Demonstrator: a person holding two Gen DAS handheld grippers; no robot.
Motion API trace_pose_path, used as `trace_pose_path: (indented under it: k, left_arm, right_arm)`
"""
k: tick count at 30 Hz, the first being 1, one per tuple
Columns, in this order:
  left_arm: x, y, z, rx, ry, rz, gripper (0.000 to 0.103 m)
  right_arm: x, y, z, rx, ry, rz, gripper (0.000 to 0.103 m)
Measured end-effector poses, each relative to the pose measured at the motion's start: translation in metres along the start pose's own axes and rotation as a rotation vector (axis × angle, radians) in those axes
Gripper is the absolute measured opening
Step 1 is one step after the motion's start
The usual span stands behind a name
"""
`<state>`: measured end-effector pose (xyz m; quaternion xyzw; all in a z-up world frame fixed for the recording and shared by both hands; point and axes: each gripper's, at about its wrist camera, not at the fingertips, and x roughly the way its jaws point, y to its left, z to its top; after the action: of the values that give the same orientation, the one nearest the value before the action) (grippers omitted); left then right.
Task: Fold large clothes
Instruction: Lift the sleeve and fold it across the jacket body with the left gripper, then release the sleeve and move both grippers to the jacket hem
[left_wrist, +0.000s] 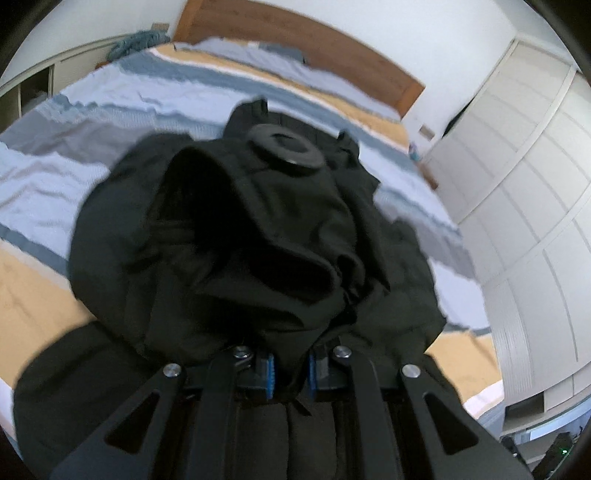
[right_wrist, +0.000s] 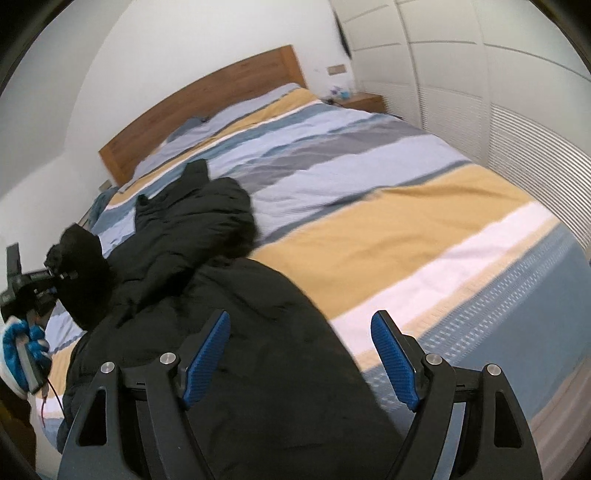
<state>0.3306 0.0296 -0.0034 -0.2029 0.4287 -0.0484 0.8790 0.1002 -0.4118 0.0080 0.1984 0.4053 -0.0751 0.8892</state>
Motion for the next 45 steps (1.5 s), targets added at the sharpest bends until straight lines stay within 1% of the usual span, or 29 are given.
trace_pose_path:
  k: [1,4,6,7,9,10,11,12,15,19,21,23,25,30,34,36,39,42,45]
  left_arm:
    - [0.009,-0.002,-0.009,-0.004,0.022,0.012,0.011]
    - [0.027,-0.005,-0.022,-0.014,0.071,0.028,0.014]
    - [0.032,-0.006,-0.03,-0.015,0.088,0.028,0.021]
    - [0.032,-0.009,-0.033,-0.014,0.095,0.023,0.024]
    - [0.027,-0.013,-0.035,-0.007,0.096,0.012,0.032]
    - [0.021,-0.015,-0.035,0.0,0.092,0.003,0.034]
    - [0.015,-0.018,-0.036,0.01,0.087,-0.013,0.04]
    - [0.007,-0.022,-0.038,0.018,0.084,-0.038,0.042]
    - [-0.018,-0.03,-0.041,0.038,0.078,-0.108,0.043]
    - [-0.066,-0.034,-0.039,0.087,0.017,-0.186,0.043]
    - [-0.092,-0.029,-0.033,0.11,-0.026,-0.171,0.043]
    - [-0.111,-0.022,-0.025,0.127,-0.035,-0.155,0.043]
    - [-0.131,-0.011,-0.012,0.138,-0.06,-0.112,0.043]
    - [-0.176,0.03,0.026,0.109,-0.125,-0.042,0.043]
    - [-0.191,0.063,0.049,0.079,-0.143,0.006,0.043]
    - [-0.189,0.079,0.058,0.064,-0.142,0.026,0.044]
    - [-0.175,0.099,0.064,0.053,-0.137,0.048,0.044]
    - [-0.144,0.113,0.065,0.071,-0.119,0.099,0.044]
    - [-0.098,0.121,0.063,0.083,-0.109,0.143,0.044]
  right_arm:
    - [0.001,-0.005,-0.001,0.008,0.003,-0.006,0.078]
    - [0.001,-0.016,-0.002,0.025,0.008,-0.018,0.078]
    - [-0.001,-0.018,-0.003,0.03,0.009,-0.02,0.078]
    - [-0.003,-0.019,-0.003,0.029,0.008,-0.021,0.078]
    - [-0.007,-0.017,-0.003,0.026,0.003,-0.018,0.078]
    - [-0.009,-0.015,-0.003,0.025,-0.001,-0.016,0.078]
    - [-0.013,-0.013,-0.003,0.021,-0.008,-0.011,0.078]
    - [-0.016,-0.012,-0.002,0.017,-0.013,-0.007,0.078]
    - [-0.027,0.0,-0.001,-0.006,-0.031,0.007,0.078]
    - [-0.041,0.022,0.0,-0.045,-0.055,0.034,0.079]
    - [-0.047,0.039,0.0,-0.079,-0.065,0.052,0.08]
    - [-0.052,0.06,0.002,-0.121,-0.071,0.069,0.08]
    - [-0.054,0.081,0.003,-0.163,-0.075,0.091,0.08]
    - [-0.057,0.142,0.009,-0.277,-0.087,0.151,0.08]
    - [-0.052,0.192,0.017,-0.372,-0.093,0.194,0.08]
    - [-0.046,0.219,0.021,-0.421,-0.094,0.213,0.08]
    - [-0.029,0.254,0.025,-0.475,-0.086,0.241,0.08]
    - [-0.004,0.286,0.025,-0.519,-0.065,0.27,0.08]
    - [0.032,0.316,0.022,-0.563,-0.031,0.302,0.08]
